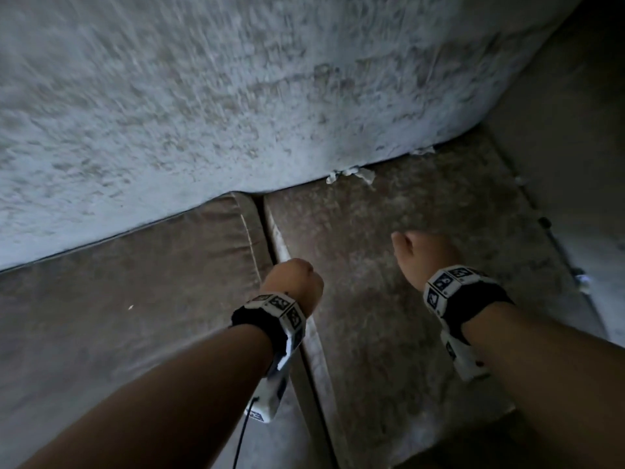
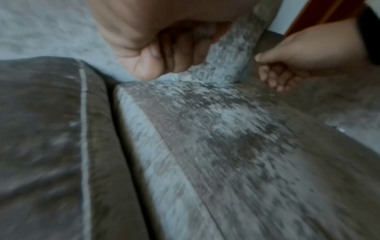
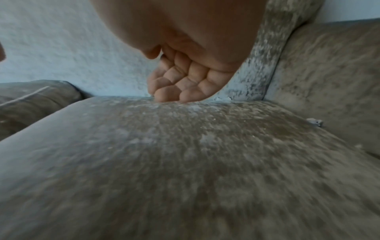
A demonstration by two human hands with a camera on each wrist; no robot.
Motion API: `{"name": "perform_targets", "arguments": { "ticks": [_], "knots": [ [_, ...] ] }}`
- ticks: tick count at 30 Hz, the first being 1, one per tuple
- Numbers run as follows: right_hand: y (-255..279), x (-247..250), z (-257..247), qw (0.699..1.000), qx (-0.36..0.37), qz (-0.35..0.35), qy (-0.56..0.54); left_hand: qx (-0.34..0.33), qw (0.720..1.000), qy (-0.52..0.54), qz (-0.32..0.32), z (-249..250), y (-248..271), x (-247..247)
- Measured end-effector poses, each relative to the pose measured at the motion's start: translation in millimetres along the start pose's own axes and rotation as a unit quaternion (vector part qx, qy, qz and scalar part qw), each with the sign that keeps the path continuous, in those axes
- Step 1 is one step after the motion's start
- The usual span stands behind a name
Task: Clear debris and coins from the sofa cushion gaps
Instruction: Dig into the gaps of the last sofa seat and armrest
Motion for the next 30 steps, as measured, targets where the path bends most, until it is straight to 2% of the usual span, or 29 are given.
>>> {"name": "perform_targets", "arguments": {
  "ticks": [3,6,8,10,13,15,17,19,21,22,24,25,26,28,29,30],
  "knots": [
    [-31.9,-0.4,38.9,0.999,-0.02,-0.017,-0.02,0.024,0.998,-0.038,0.037,36.6,-21.0,-7.6],
    [-66.3,9.0,79.1,0.999,-0.018,-0.023,-0.026,0.058,0.995,-0.076,0.037,71.7,-49.7,-20.4],
    [-93.2,23.6,104.2,1.0,-0.001,0.002,-0.025,0.097,0.992,-0.075,0.037,95.7,-70.6,-24.5],
    [-112.9,35.2,130.3,0.999,-0.014,-0.002,-0.049,0.157,0.985,-0.064,0.039,115.9,-83.7,-27.3],
    [-153.3,45.1,163.8,0.996,-0.037,-0.026,-0.071,0.223,0.97,-0.041,0.09,151.0,-104.4,-19.3],
    [-175.0,47.5,173.4,0.996,-0.047,-0.021,-0.078,0.237,0.962,-0.046,0.125,170.6,-116.3,-11.3],
    [-192.1,46.5,172.4,0.991,-0.057,-0.012,-0.122,0.283,0.949,0.03,0.139,187.0,-130.3,-4.9],
    [-209.5,41.4,166.5,0.982,-0.103,-0.003,-0.159,0.314,0.93,0.107,0.158,200.1,-149.3,0.1],
    [-224.1,35.6,160.1,0.976,-0.152,0.001,-0.156,0.369,0.894,0.181,0.178,200.8,-175.1,0.0],
    [-231.4,33.1,157.9,0.979,-0.158,-0.008,-0.13,0.384,0.889,0.185,0.167,198.6,-190.4,-3.3],
    [-243.1,26.8,155.0,0.987,-0.146,-0.026,-0.067,0.372,0.914,0.109,0.123,197.7,-219.1,-15.0],
    [-247.2,23.0,154.9,0.989,-0.137,-0.023,-0.045,0.369,0.917,0.072,0.134,197.7,-229.3,-21.4],
    [-250.6,18.7,154.9,0.991,-0.131,-0.013,-0.031,0.388,0.907,0.053,0.156,197.7,-241.7,-28.1],
    [-257.1,12.1,155.5,0.991,-0.129,0.006,-0.024,0.416,0.899,0.01,0.14,198.0,-245.3,-32.7],
    [-260.1,8.8,157.1,0.991,-0.134,0.012,-0.025,0.413,0.899,-0.024,0.14,197.7,-250.8,-34.8],
    [-262.3,6.9,158.5,0.989,-0.142,0.02,-0.025,0.384,0.914,-0.076,0.107,199.5,-254.3,-39.7]
  ]
}}
Point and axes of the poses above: each hand's wrist, its own y-axis away from the middle knuckle, its own x-axis out of the back of the hand, z = x × y, the point moved 2 cm from there along -y, towards the middle knuckle, and after that the axes turned 13 degrees about x, right-handed, at the moved point
